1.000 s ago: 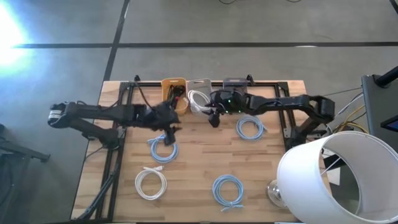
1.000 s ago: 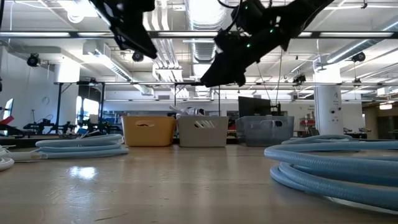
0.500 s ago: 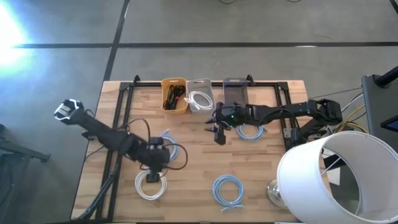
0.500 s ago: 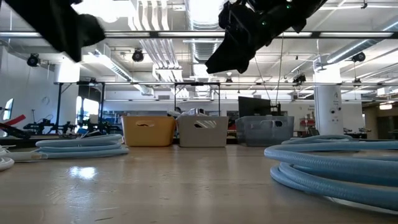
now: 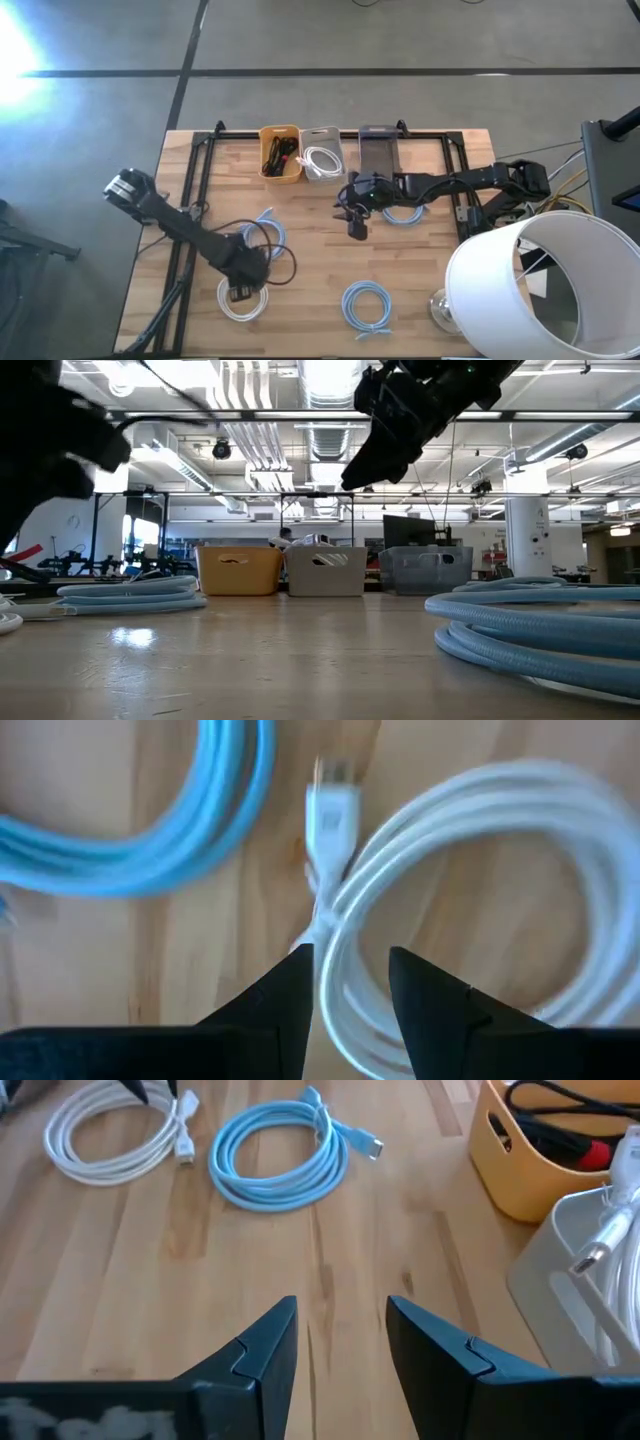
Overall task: Pick & Place USB Port
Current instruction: Put the white display cable into the gray bin
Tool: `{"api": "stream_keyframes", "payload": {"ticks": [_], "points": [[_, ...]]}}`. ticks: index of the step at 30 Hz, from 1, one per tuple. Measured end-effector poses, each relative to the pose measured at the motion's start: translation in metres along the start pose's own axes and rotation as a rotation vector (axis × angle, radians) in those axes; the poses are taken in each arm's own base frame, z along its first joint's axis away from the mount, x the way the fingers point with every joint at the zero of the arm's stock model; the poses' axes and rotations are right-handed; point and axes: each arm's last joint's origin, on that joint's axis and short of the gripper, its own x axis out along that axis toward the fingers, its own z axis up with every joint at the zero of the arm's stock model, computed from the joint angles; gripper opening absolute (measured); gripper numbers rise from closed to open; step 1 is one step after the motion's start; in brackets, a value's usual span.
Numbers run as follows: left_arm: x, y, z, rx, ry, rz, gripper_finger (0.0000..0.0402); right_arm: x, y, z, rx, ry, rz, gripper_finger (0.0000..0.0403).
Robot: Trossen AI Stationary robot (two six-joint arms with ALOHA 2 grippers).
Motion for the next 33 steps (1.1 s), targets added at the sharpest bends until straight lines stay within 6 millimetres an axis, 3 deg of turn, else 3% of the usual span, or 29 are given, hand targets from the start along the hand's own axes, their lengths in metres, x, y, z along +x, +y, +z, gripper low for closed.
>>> {"api": "stream_keyframes", "payload": {"ticks": [5, 20, 28, 33], "points": [[0.019, 0.0, 0.002, -0.004, 0.05, 0.045, 0.0135, 0.0, 0.0, 0.0, -0.047, -0.002, -0.001, 0.0156], [0.05, 0.0, 0.006, 0.041, 0.049, 0.052, 0.0131, 0.0, 0.0, 0.0, -0.041, -0.002, -0.002, 0.015], [0.042, -0.004, 0.009, 0.045, 0.007, 0.02, 0.0076, 0.0, 0.0, 0.001, -0.037, -0.003, -0.002, 0.015], [0.026, -0.016, 0.023, 0.062, -0.112, -0.017, 0.0061, 0.0, 0.0, 0.001, -0.037, -0.004, -0.003, 0.0145]]}}
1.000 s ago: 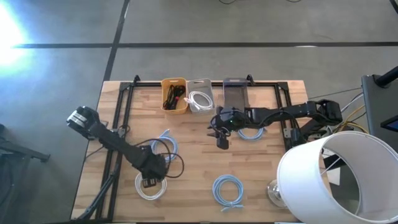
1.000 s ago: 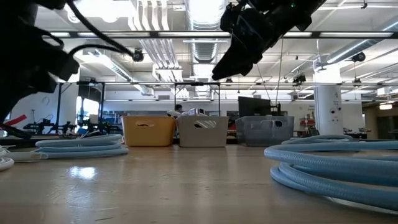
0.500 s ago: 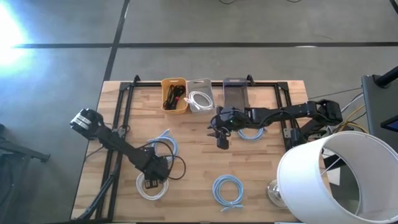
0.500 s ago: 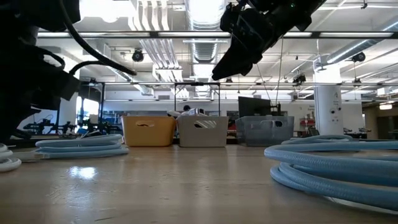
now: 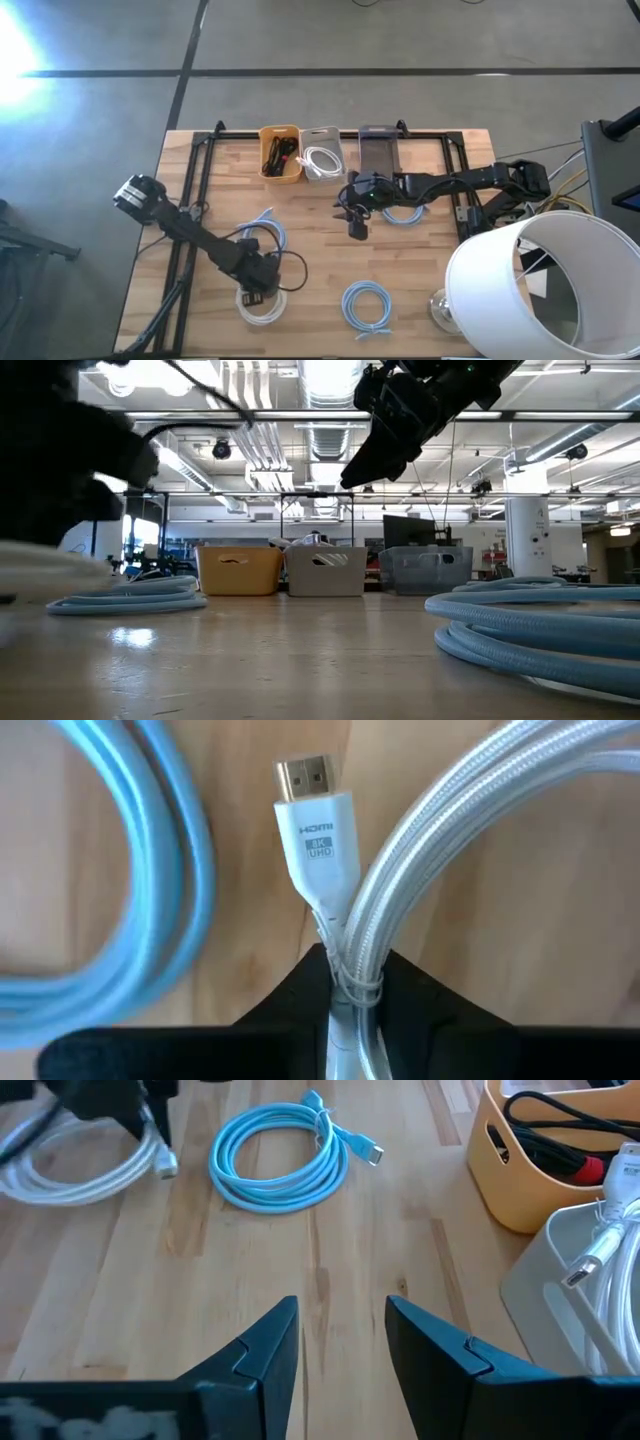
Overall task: Pick & Place USB Port
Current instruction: Put the white display cable into the gray bin
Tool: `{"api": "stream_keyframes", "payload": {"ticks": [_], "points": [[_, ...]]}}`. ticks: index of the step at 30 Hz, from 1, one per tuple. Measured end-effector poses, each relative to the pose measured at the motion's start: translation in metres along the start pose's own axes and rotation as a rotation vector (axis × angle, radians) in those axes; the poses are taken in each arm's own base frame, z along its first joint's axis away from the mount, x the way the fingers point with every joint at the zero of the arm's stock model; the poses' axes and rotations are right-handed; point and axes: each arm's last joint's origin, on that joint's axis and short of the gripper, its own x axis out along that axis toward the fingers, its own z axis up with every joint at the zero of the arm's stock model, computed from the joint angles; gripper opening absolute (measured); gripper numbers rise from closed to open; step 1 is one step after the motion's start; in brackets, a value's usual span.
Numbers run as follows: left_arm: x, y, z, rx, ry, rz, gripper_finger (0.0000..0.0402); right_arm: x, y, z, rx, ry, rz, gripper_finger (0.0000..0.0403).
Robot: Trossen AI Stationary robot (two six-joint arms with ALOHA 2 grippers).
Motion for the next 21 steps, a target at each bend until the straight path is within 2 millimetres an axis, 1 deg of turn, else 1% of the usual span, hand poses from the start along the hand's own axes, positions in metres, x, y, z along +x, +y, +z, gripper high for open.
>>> {"api": "stream_keyframes", "payload": {"ticks": [3, 7, 11, 14, 16, 19, 21], "points": [[-0.012, -0.009, 0.012, 0.056, -0.089, -0.012, 0.0062, 0.0, 0.0, 0.0, 0.0, 0.0, 0.0, 0.0143], [-0.034, -0.018, 0.028, 0.164, -0.222, 0.036, 0.0071, -0.002, 0.0, -0.001, 0.001, 0.015, 0.0, 0.0146], [-0.059, -0.018, 0.049, 0.206, -0.363, 0.131, 0.0073, -0.015, 0.001, -0.002, 0.053, 0.049, -0.003, 0.0142], [-0.077, -0.008, 0.065, 0.172, -0.411, 0.203, 0.0073, -0.031, 0.002, -0.003, 0.08, 0.081, -0.007, 0.0138], [-0.088, 0.003, 0.076, 0.145, -0.444, 0.269, 0.0074, -0.043, 0.002, -0.005, 0.076, 0.085, -0.008, 0.0136], [-0.104, 0.025, 0.094, 0.099, -0.506, 0.391, 0.0074, -0.057, 0.003, -0.009, 0.076, 0.066, -0.007, 0.0132], [-0.115, 0.043, 0.107, 0.066, -0.533, 0.447, 0.0075, -0.064, 0.003, -0.015, 0.079, 0.058, -0.007, 0.0132]]}}
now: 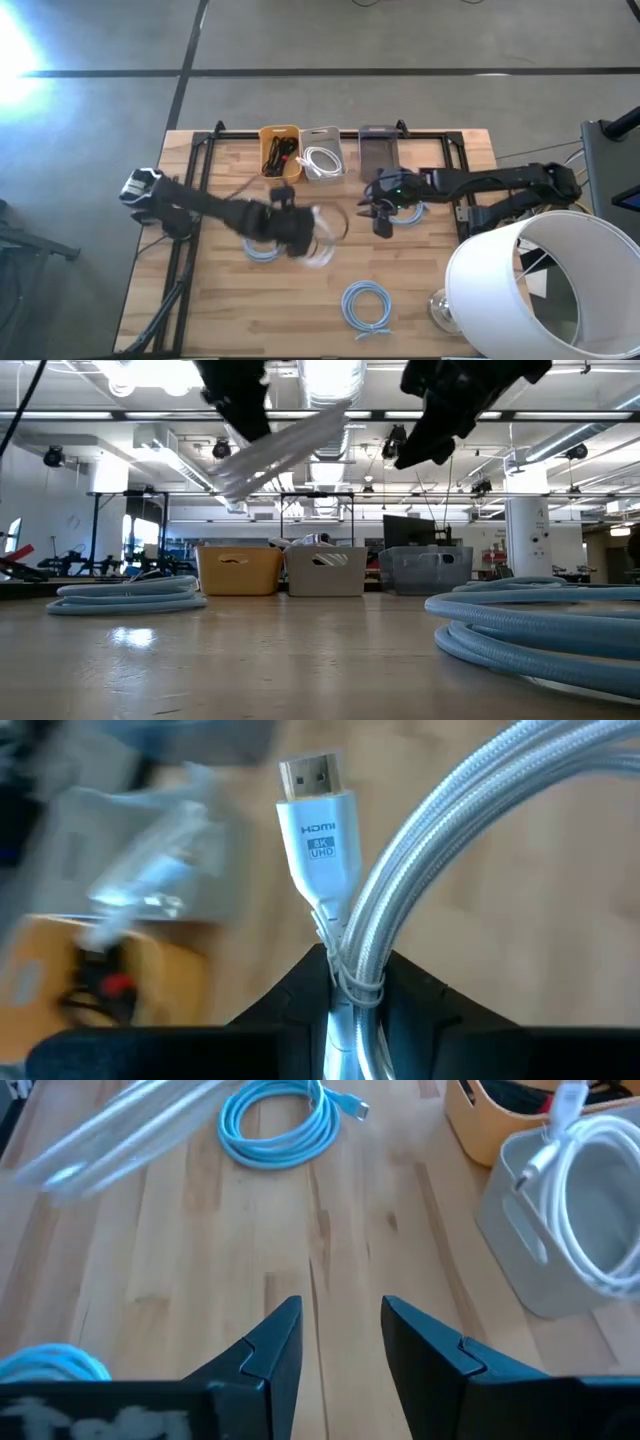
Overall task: Pick & Place USB Port
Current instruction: Put the white display cable into the gray bin
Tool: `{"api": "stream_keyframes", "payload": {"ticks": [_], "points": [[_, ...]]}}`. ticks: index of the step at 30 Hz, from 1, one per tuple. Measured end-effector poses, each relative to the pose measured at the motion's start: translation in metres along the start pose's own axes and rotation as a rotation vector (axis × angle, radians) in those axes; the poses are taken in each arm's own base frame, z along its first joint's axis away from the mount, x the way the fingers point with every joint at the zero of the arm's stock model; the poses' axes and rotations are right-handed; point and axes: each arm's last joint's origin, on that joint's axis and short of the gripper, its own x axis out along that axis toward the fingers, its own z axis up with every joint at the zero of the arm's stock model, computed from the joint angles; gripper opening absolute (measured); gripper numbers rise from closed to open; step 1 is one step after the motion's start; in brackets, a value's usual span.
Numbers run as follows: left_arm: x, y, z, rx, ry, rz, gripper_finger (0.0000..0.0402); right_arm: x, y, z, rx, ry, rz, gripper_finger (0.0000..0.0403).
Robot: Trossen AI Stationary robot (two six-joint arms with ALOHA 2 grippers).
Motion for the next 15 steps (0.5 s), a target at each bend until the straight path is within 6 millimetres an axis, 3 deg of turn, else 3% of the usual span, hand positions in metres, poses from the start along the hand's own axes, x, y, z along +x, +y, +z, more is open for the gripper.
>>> {"api": "stream_keyframes", "payload": {"ticks": [4, 8, 12, 15], "points": [[0.015, 0.05, 0.023, -0.122, -0.022, 0.086, 0.0075, -0.004, -0.002, -0.018, 0.0, -0.019, 0.002, 0.0134], [0.033, 0.114, 0.035, -0.296, -0.014, 0.116, 0.0075, -0.005, -0.004, -0.032, 0.001, -0.042, 0.003, 0.0137], [0.057, 0.177, 0.033, -0.479, -0.025, 0.032, 0.0076, -0.01, -0.004, -0.033, 0.002, -0.053, 0.003, 0.0133], [0.084, 0.211, 0.023, -0.578, -0.031, -0.024, 0.0076, -0.014, -0.003, -0.031, 0.001, -0.077, 0.006, 0.013]]}}
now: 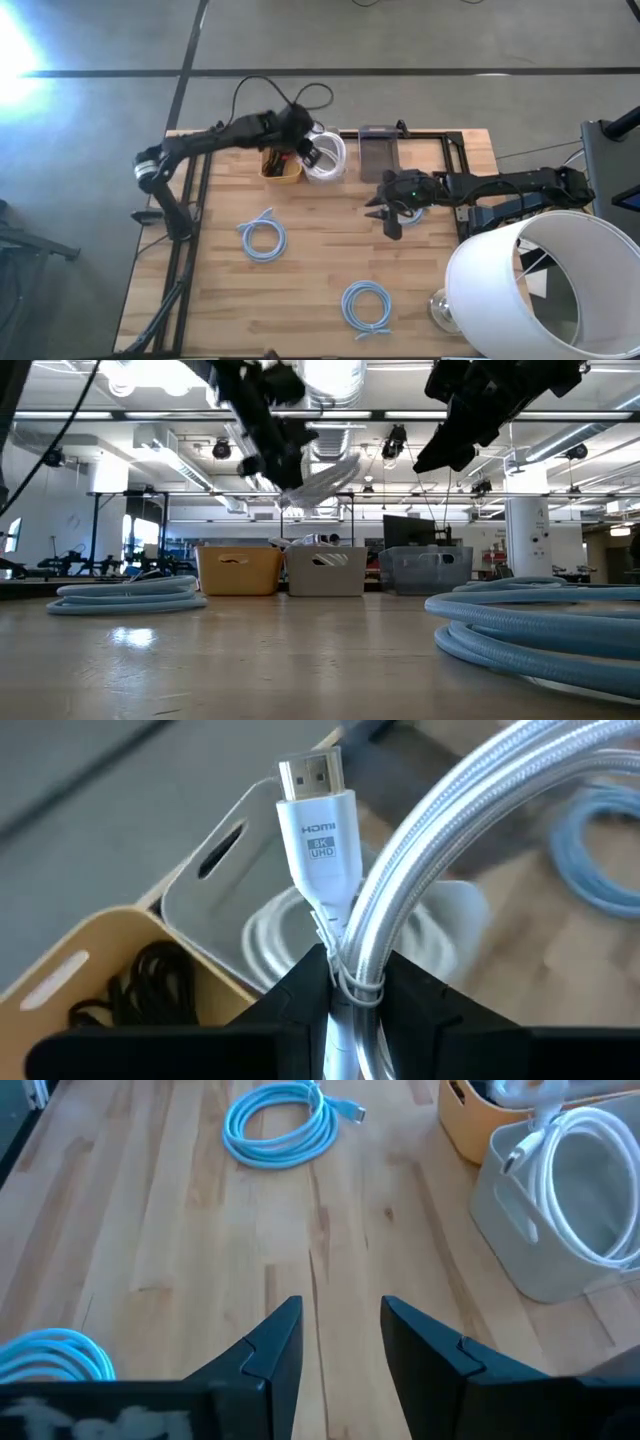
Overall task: Pick & Place USB Port
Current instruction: Put the white display cable into the gray bin, then put the top right blue display cable into the black bin
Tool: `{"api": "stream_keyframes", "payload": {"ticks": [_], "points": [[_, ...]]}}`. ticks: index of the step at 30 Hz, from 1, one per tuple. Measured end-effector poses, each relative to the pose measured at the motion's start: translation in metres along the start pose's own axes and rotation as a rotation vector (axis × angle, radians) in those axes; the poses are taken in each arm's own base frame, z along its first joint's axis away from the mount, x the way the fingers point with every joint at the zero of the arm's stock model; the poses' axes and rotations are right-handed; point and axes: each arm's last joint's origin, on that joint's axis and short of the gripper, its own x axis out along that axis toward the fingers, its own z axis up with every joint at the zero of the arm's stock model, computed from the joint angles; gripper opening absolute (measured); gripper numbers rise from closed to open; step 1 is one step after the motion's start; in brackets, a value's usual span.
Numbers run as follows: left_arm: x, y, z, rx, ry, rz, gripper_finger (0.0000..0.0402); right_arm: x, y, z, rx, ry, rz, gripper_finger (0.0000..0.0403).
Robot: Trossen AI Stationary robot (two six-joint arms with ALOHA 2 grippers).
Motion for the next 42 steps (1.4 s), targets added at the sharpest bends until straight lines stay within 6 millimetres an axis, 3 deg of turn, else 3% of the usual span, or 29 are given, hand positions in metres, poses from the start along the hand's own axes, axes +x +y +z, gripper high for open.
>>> {"api": "stream_keyframes", "payload": {"ticks": [3, 7, 16, 24, 31, 36, 42], "points": [[0.027, 0.026, -0.001, -0.051, 0.057, 0.041, 0.0076, -0.001, 0.0, 0.001, 0.0, -0.009, 0.001, 0.013], [0.054, 0.047, -0.007, -0.091, 0.131, 0.083, 0.0076, -0.001, 0.0, 0.001, 0.0, -0.004, 0.0, 0.0134], [0.079, 0.051, -0.014, -0.057, 0.182, 0.121, 0.0109, 0.0, 0.0, 0.001, -0.007, -0.002, 0.0, 0.0126], [0.072, 0.051, -0.011, -0.05, 0.16, 0.157, 0.0165, 0.0, 0.0, 0.001, -0.004, -0.002, 0.001, 0.013], [0.042, 0.048, 0.01, -0.027, 0.082, 0.131, 0.0178, -0.001, 0.0, 0.001, -0.004, -0.002, 0.001, 0.0123], [0.013, 0.036, 0.022, 0.006, 0.004, 0.083, 0.0177, 0.0, 0.0, 0.0, -0.004, 0.0, 0.001, 0.0122], [-0.013, 0.006, 0.01, 0.101, -0.007, 0.013, 0.0177, 0.003, -0.001, -0.01, 0.015, 0.032, -0.002, 0.0131]]}}
